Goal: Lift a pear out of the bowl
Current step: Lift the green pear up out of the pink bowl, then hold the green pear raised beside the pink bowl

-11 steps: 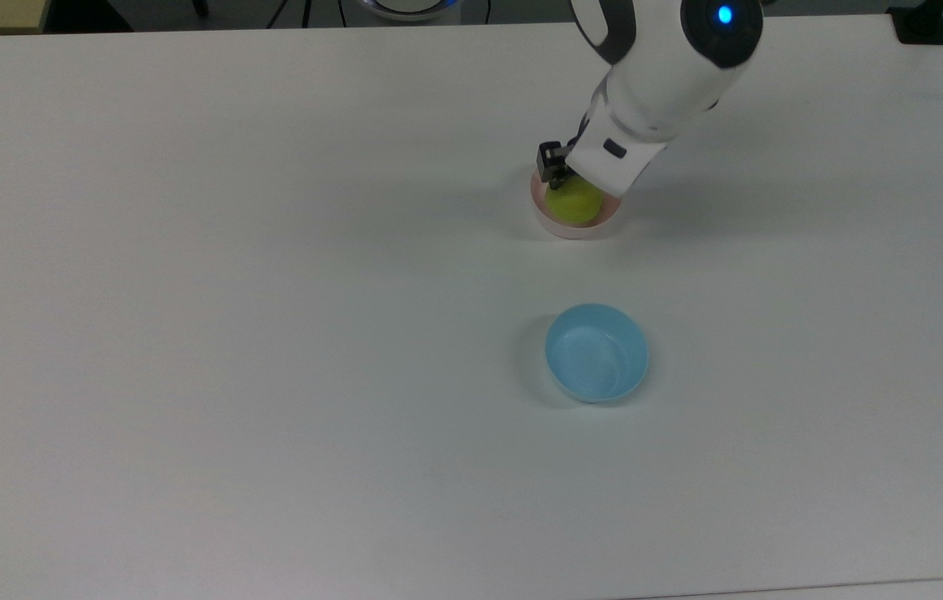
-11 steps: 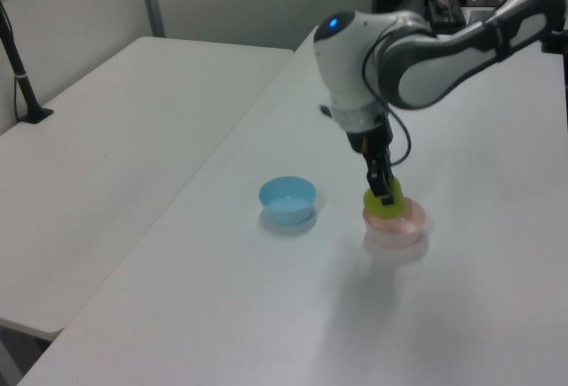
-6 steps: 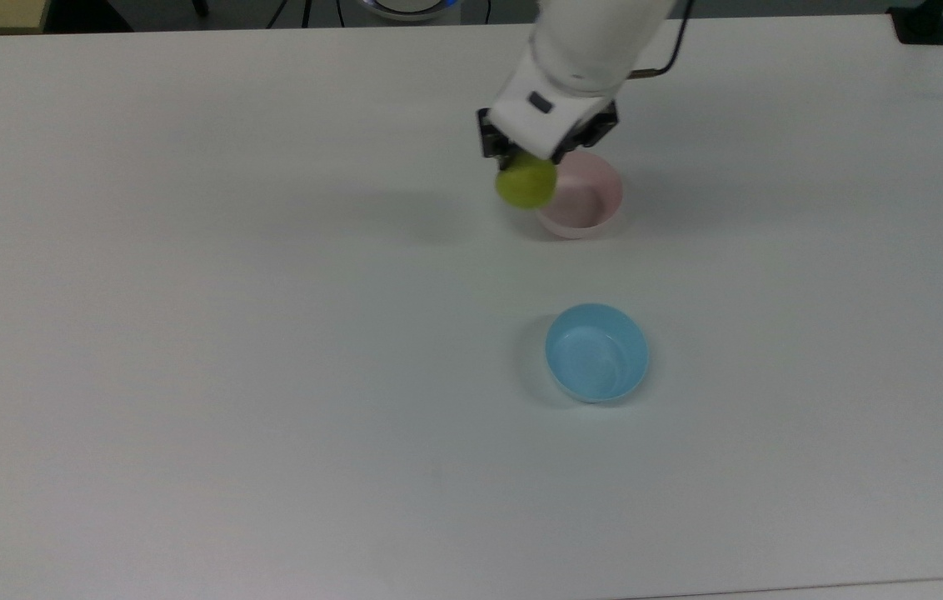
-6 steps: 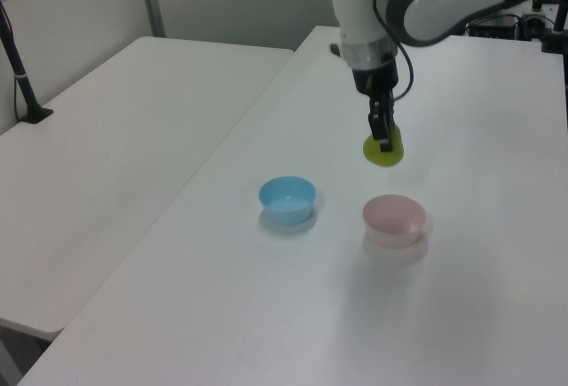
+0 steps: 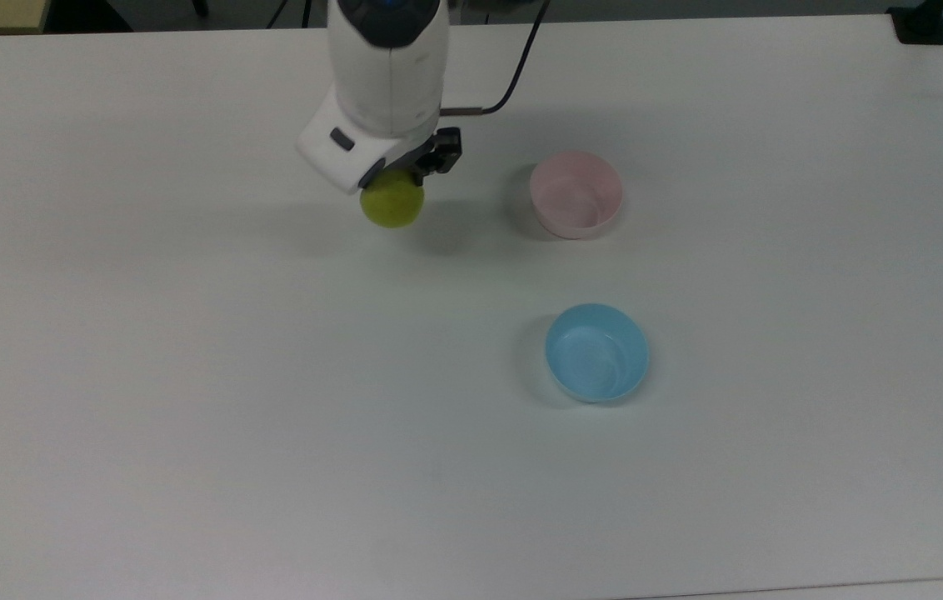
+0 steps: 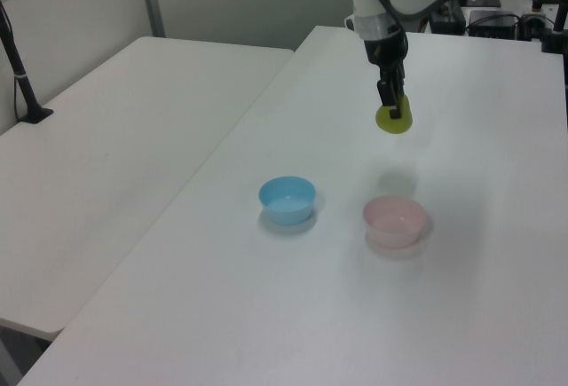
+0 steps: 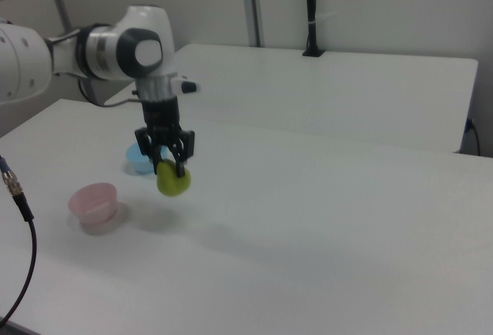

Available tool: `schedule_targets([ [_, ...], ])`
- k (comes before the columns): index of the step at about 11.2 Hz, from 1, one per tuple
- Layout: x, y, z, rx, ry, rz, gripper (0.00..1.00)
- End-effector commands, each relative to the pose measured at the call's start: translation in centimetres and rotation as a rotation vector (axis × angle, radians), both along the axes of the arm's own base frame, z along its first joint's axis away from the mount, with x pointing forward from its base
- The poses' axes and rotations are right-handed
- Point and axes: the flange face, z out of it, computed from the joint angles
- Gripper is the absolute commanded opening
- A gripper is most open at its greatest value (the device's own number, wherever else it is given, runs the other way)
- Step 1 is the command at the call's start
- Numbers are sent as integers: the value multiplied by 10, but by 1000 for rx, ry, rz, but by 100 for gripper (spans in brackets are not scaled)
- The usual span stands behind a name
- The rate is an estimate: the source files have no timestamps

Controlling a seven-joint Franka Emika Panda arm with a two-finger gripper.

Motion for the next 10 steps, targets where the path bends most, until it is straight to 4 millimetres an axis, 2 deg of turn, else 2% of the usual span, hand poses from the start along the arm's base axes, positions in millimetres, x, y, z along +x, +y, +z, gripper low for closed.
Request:
schedule_targets([
  [1,6,1,-50,-46,60,34,32],
  [3,11,-3,-72,-49,59,27,38],
  [4,12,-4,-81,-56,61,32,53],
  [6,13,-6,-80,-64,60,31,79],
  [7,13,-6,-79,-64,58,29,100],
  [8,14,-8,-69,-63,43,25,100],
  [9,13,-12,-46,-59,11,15,100],
  [10,8,-14,-13,-50,-36,7,100],
])
